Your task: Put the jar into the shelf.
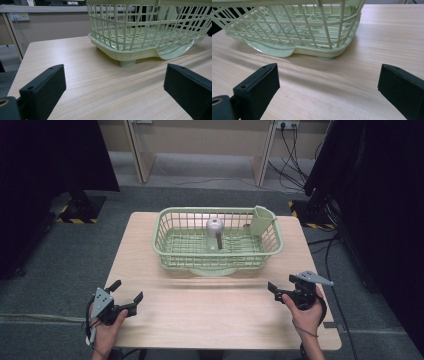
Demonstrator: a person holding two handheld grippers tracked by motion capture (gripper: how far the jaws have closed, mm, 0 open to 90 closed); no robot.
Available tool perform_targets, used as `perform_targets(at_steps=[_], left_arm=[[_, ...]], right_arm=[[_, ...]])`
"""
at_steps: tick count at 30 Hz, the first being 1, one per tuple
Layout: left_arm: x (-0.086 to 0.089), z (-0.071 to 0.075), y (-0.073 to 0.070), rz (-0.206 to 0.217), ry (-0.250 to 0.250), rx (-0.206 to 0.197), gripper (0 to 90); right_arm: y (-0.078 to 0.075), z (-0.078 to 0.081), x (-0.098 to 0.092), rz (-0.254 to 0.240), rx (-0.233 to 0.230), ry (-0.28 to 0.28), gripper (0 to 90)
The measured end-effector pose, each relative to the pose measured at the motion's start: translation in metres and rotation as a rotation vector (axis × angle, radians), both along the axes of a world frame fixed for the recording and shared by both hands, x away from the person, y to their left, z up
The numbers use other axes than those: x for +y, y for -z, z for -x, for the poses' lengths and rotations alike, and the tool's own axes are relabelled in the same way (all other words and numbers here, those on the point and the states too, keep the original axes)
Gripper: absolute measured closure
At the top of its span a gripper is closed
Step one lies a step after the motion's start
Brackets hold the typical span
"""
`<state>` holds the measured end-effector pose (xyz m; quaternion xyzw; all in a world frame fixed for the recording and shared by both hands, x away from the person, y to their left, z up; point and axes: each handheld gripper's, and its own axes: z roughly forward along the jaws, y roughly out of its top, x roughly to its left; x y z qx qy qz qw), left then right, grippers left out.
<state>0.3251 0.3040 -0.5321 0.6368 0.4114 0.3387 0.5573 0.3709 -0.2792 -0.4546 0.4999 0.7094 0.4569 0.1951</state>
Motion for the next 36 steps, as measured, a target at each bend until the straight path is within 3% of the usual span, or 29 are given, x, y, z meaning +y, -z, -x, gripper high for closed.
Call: perform_targets(at_steps=[26,36], left_arm=[[0.0,0.0,0.0,0.001,0.0,0.0,3.7],[0.0,0.0,0.0,0.005,0.001,-0.001,3.6]], right_arm=[[0.048,0.0,-0.029,-0.016,0.043,0.093,4.2],[0.058,-0.002,-0.034,-0.022,0.043,0.111,4.0]])
